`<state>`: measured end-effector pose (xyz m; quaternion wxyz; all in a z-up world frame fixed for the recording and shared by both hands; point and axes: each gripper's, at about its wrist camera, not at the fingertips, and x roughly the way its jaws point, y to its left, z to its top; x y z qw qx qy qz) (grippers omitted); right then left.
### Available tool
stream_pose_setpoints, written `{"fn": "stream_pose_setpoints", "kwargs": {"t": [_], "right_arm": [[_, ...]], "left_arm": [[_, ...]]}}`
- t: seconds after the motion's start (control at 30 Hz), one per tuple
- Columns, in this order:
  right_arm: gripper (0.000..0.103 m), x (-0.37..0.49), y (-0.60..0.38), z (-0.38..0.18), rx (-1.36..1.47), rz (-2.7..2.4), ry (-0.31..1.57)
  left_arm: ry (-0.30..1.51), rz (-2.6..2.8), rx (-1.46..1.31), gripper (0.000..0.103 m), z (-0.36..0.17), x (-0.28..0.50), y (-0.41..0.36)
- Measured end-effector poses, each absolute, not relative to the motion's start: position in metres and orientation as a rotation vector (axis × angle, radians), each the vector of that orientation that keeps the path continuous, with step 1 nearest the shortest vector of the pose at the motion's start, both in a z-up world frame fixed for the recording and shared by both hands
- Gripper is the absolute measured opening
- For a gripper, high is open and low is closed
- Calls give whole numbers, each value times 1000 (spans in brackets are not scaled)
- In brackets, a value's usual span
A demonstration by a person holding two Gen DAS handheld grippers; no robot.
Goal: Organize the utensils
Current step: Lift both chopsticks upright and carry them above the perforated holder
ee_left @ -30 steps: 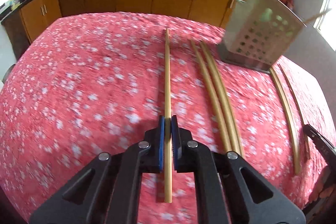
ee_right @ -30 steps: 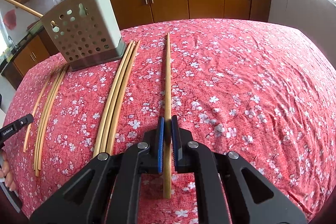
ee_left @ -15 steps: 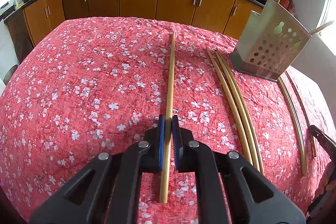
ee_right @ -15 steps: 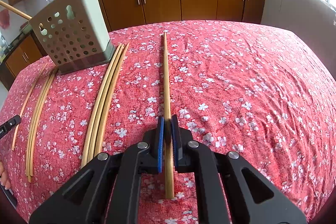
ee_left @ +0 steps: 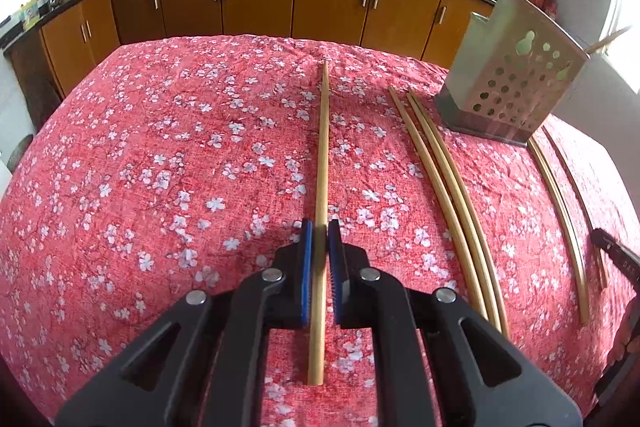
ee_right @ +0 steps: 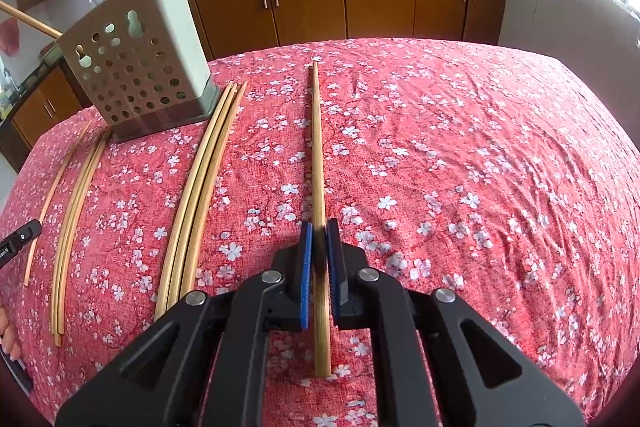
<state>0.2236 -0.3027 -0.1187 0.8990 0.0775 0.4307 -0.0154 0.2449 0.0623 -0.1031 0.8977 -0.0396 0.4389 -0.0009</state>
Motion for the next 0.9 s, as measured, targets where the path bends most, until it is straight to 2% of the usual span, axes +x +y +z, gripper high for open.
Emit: {"fn": "stream_pose_setpoints", "kwargs": {"t": [0.4,0.77,0.9], "right_arm": [[8,214,-310,-105,172,-36,838],[8,178,-325,-14,175,-38,519],[8,176,-328,4,189,-32,467]], "left_arm": [[903,3,-10,8,-95,237,56],[630,-37,-72,8,8,209,68],[545,-33,-118,8,40,212,73]]}}
